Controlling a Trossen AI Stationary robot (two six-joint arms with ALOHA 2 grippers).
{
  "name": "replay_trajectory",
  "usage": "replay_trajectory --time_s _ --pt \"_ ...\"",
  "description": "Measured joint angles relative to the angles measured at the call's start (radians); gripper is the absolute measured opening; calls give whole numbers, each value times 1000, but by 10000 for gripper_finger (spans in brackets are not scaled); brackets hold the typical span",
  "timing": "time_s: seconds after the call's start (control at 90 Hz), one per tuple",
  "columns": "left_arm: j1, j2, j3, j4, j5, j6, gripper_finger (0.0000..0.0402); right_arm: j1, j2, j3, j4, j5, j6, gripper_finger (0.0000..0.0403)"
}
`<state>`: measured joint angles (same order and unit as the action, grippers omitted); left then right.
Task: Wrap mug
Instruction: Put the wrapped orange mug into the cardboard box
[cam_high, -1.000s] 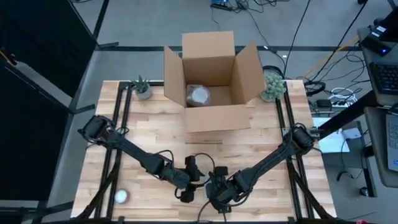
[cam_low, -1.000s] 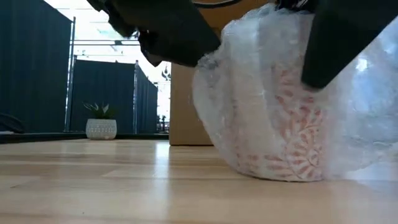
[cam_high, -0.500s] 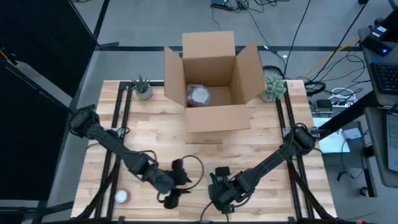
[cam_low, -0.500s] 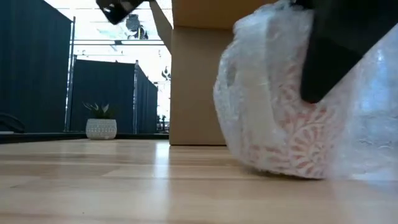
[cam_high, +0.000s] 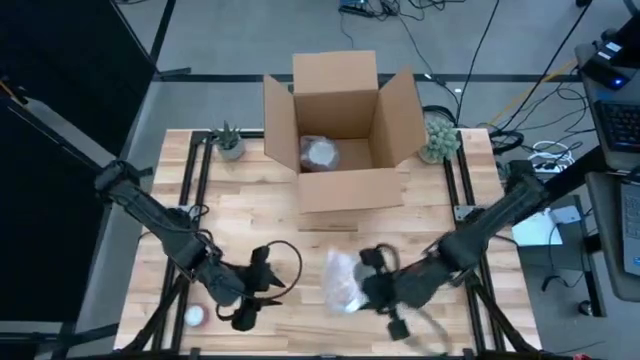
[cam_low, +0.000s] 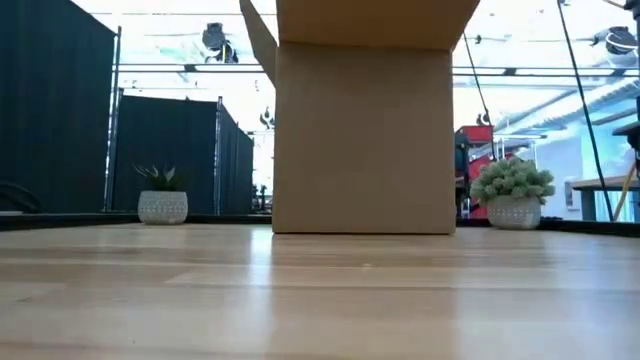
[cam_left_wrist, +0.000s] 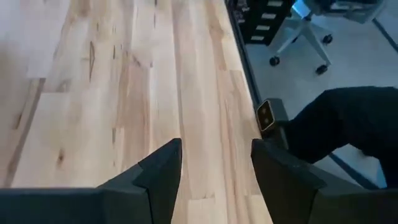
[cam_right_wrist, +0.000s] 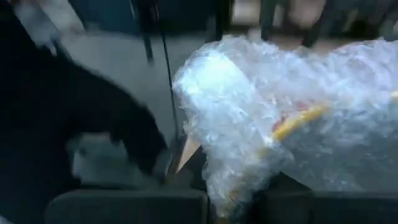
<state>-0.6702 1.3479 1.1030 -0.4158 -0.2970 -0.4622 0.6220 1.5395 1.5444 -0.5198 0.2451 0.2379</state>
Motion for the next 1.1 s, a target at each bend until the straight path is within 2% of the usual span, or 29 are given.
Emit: replay_trajectory --time_s 0.178,0.333,0.444,0.5,0.6,0.822,0.978,1.1 --pt "3 -49 0 2 -4 53 183 -57 -111 -1 173 54 -250 15" --pt "24 -71 0 2 -45 71 183 -172 -156 1 208 200 -401 14" --pt "42 -71 0 2 -56 96 183 -289 -156 0 243 391 -524 14" --pt "52 -70 0 2 -56 103 183 -360 -151 1 272 422 -576 14" --pt "70 -67 0 1 -57 107 183 -493 -109 57 219 410 -570 14" --pt "94 -67 0 -4 -57 129 183 -777 60 330 -150 265 -343 13" --pt "95 -67 0 -41 -77 129 183 -909 210 491 -410 100 -200 13" --pt "95 -67 0 -68 -85 129 183 -960 283 533 -506 -14 -138 13"
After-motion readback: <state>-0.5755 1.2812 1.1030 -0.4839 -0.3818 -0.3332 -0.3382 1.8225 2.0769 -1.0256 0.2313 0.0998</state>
